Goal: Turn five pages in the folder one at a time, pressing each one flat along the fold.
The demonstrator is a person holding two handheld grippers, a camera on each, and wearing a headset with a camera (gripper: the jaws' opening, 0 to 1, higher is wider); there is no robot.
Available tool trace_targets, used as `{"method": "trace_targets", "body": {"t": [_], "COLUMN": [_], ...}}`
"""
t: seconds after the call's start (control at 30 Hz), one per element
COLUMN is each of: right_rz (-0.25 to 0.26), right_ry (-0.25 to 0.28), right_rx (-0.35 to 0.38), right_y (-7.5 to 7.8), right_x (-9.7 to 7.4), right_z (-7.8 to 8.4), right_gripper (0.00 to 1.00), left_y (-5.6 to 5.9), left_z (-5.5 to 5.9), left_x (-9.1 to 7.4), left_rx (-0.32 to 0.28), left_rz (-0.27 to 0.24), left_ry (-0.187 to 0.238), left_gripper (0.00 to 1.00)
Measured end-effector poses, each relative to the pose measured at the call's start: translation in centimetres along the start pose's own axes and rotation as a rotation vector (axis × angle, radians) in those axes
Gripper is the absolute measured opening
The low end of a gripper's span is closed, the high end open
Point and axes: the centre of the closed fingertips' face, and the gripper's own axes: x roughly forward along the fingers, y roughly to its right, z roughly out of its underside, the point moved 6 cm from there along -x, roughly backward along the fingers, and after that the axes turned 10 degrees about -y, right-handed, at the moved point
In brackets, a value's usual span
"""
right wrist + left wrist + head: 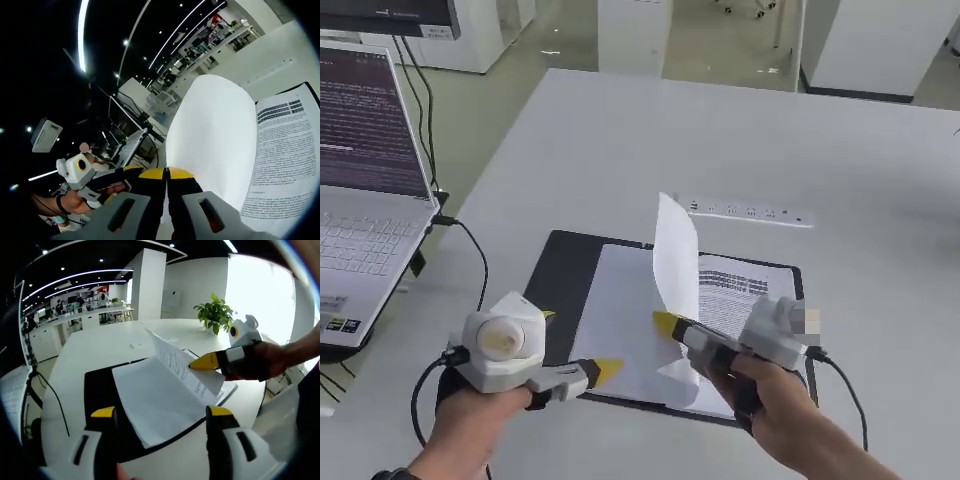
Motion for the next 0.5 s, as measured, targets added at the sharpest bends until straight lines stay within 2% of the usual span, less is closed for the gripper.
{"method": "trace_targets", "body": {"t": [0.33,0.5], "right_rz": [-0.015,-0.029], "right_ry": [-0.056,-0.087], "right_rx": [0.047,0.056], "right_y": [0.6,0.3], "right_x": [3.4,5.5], "right_z": [0.6,1.1], "right_gripper": [0.0,0.0], "left_y": [-0.9,-1.4], "left_z": [1.2,1.7], "left_x": [-0.5,-0.7], "left_rx": [-0.04,-0.055], "left_rz": [-0.016,-0.027], "left_ry": [0.003,0.004], "left_gripper": [0.72,0.71]}}
